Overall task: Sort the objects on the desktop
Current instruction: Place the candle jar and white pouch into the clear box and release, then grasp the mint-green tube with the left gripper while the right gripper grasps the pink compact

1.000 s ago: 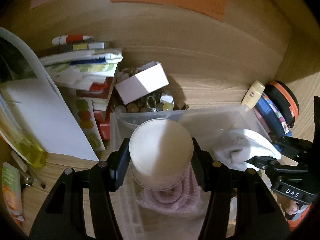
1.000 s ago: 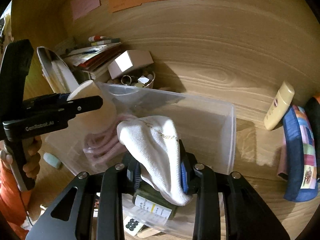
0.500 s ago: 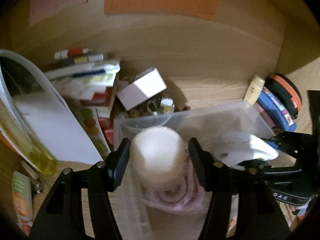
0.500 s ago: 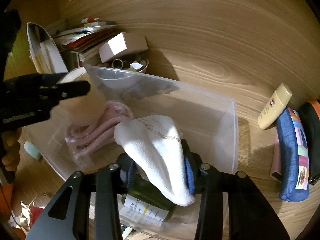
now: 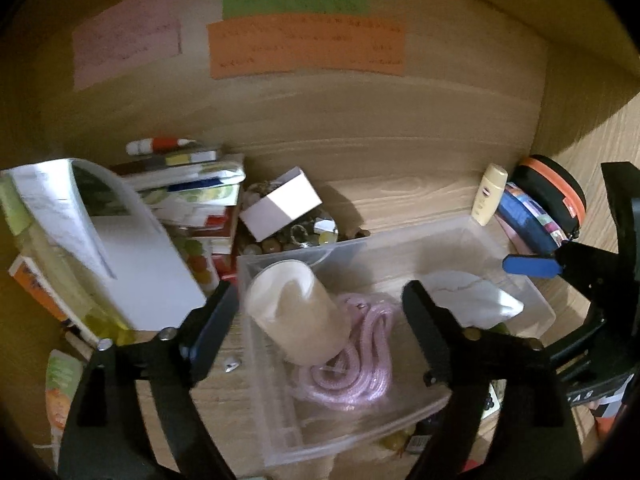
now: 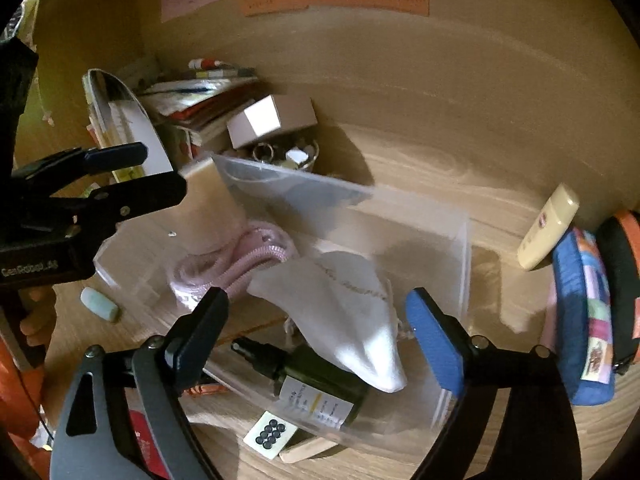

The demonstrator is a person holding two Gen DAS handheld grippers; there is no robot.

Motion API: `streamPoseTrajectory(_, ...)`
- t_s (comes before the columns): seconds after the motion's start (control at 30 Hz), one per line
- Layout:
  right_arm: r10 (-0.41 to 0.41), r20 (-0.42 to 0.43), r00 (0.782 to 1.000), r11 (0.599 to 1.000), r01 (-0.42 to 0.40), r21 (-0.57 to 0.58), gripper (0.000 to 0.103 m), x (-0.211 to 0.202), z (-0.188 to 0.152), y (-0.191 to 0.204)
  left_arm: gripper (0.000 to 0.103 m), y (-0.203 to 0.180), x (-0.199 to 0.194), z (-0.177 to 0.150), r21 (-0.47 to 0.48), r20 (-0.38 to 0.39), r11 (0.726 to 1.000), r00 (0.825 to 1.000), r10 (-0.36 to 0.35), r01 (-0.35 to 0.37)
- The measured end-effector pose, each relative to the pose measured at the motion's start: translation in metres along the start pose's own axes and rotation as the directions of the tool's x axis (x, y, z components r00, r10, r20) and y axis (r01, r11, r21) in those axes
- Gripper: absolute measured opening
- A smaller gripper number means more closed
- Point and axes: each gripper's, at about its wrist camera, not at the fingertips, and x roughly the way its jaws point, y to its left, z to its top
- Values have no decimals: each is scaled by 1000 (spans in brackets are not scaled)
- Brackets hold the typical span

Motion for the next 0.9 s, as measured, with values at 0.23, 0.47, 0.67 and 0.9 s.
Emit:
streamPoseTrajectory(0.23, -21, 72, 997, 1000, 20, 10, 89, -22, 5, 7, 95, 16, -20, -2, -40, -3, 997, 998, 61, -61)
streamPoseTrajectory(0.47, -40, 131, 991, 999, 40, 4, 89, -55, 0, 24, 96, 33, -46, -12, -40, 31, 997, 998, 62, -61)
streamPoseTrajectory(0.67, -62, 176, 983, 998, 55, 43, 89, -79, -17, 30, 96, 35, -60, -27, -10, 52, 997, 996, 78, -78)
streamPoseTrajectory(0.9, -35, 120, 992, 996, 25, 81, 89, -86, -45, 31, 96, 50, -62, -54, -43, -15, 998, 999, 36, -36)
